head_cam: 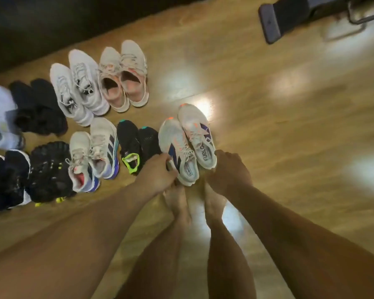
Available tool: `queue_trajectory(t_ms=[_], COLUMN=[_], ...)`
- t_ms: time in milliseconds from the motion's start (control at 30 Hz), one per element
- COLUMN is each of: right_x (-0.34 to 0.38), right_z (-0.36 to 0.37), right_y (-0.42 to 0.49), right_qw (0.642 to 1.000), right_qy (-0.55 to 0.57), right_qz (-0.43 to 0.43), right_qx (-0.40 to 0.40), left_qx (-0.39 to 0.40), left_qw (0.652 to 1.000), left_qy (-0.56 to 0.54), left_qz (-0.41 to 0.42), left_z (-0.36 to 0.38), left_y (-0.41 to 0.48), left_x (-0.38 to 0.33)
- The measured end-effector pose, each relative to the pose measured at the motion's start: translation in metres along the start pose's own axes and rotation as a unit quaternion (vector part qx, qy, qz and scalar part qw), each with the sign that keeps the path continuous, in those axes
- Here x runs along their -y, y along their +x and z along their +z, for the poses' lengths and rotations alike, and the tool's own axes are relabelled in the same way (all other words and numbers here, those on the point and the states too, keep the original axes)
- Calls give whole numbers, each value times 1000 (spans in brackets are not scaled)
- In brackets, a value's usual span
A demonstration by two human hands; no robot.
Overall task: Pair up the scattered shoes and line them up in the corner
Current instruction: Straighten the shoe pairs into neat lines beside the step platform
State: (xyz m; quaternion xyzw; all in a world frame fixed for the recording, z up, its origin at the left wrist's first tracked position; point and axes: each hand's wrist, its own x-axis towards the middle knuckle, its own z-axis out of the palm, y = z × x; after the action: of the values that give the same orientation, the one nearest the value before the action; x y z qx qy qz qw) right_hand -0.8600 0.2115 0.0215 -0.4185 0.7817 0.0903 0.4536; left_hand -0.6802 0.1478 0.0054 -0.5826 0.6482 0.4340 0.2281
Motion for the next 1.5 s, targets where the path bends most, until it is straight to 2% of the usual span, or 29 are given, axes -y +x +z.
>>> queue_trajectory(t_ms=[200, 367, 467, 633, 767, 900, 1000, 1100, 1267, 1400, 1500], right_x=[-20, -20, -15, 5, 26, 74, 128, 186, 271, 323, 360], right_z=[96, 150, 155, 104, 42, -42, -100, -136, -146, -127, -93], right_y=[122, 177, 188, 166, 99, -15, -112, -200, -315, -383, -436], right_qw=[998, 998, 995, 992, 989, 985, 973, 946, 879, 840, 809], right_qy=[-3, -45, -91, -114, -132, -154, -177, -208, -260, -271, -273], right_qz=[-46, -34, -31, -44, -42, -64, -143, -249, -398, -461, -506], right_qx=[35, 26, 16, 40, 45, 41, 33, 8, -34, -93, -120], left_qx=[29, -32, -53, -85, -142, -231, -306, -394, -495, -562, -628], left_qw=[1000, 999, 998, 994, 984, 965, 938, 895, 831, 779, 720], left_qy=[-1, 17, 6, -54, -98, -119, -133, -170, -188, -193, -216], left_qz=[-1, 2, 12, -43, -40, -42, -89, -120, -172, -200, -200], left_z=[88, 127, 129, 105, 54, -23, -79, -128, -188, -206, -203], left_y=[102, 139, 141, 113, 49, -74, -173, -256, -370, -446, -507], left_x=[25, 38, 41, 27, 3, -35, -45, -36, -2, 38, 78])
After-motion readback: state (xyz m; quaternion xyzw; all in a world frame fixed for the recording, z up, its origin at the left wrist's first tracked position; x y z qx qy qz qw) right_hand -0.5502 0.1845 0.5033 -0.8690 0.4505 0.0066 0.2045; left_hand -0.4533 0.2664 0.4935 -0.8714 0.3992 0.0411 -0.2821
